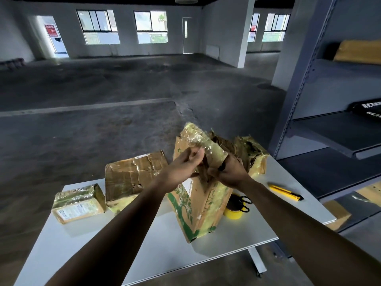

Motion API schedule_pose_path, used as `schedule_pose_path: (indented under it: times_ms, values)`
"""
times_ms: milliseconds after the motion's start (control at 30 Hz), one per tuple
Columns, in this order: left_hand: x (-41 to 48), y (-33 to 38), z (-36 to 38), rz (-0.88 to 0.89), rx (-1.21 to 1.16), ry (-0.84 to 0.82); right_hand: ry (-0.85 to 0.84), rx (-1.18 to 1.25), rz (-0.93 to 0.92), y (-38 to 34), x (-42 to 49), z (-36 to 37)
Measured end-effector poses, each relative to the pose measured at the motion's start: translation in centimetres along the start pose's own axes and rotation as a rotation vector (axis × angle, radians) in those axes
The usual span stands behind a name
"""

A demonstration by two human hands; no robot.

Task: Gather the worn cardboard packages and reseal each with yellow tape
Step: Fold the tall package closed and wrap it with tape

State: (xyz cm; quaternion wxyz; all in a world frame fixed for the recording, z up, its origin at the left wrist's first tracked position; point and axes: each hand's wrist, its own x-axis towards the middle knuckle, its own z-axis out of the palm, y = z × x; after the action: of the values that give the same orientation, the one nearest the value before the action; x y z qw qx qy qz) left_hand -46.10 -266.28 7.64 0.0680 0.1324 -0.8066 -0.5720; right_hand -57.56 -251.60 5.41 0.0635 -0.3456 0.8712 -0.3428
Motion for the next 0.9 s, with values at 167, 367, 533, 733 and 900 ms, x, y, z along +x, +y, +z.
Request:
schedule_pose_path:
  times_ms: [167,367,533,733,900]
  values:
    - [0.5,-2.0,-0.8,0.192,0.471,0.007,0.059,0.268,-0.028,0.5,1.0,-0.1]
    - [2.2,-3.5,-1.5,0.336,0.797,-0.008,0.033,0.147,-0.023,1.9,1.4,0.1]
    - [2.6,-3.7,-1.9,0.367,0.801,-0.039,-0.166,0.022,0.028,1.2,0.4,-0.5]
    - [1.5,-3.3,-0.8,0.045,0.495,0.131,-0.18,-0.151,0.04,-0.9,-0.8,-0.5]
    - [1.7,-3.7,-0.6,0.014,0.292,-0.01,-0.034,-0.126,0.099,-1.2,-0.8,-0.4]
